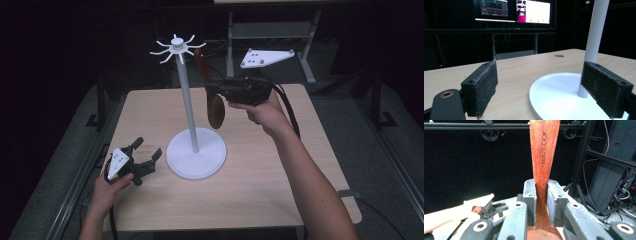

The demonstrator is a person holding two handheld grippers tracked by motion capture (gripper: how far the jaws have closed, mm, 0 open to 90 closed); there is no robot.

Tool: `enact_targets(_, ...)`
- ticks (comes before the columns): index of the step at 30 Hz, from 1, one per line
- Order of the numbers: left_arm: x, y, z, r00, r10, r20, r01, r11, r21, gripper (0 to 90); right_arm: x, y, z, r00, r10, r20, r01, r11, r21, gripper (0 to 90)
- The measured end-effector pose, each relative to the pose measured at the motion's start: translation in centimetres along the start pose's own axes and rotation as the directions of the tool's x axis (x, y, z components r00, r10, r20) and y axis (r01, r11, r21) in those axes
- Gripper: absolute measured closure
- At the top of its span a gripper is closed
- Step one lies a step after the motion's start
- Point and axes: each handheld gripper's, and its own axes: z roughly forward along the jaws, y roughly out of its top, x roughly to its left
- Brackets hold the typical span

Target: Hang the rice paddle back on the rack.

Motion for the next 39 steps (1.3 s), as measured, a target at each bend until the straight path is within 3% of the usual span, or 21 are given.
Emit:
enact_targets(13,0.0,0.0,0.0,1.0,-0.002,-0.001,0.002,1.0,0.0,13.4,-0.1,0.1,0.5,0.9999,-0.001,0.017,0.001,1.0,0.008,74.5)
enact_targets(24,0.0,0.0,0.1,1.0,0.002,0.0,-0.002,1.0,0.005,13.4,-0.4,-0.3,-1.0,0.9998,0.011,0.018,-0.011,1.0,0.019,67.2)
enact_targets(39,0.0,0.0,0.0,1.0,-0.004,-0.003,0.004,1.0,-0.001,13.4,-1.8,-4.4,-2.7,0.9964,0.047,0.07,-0.056,0.99,0.131,53.7)
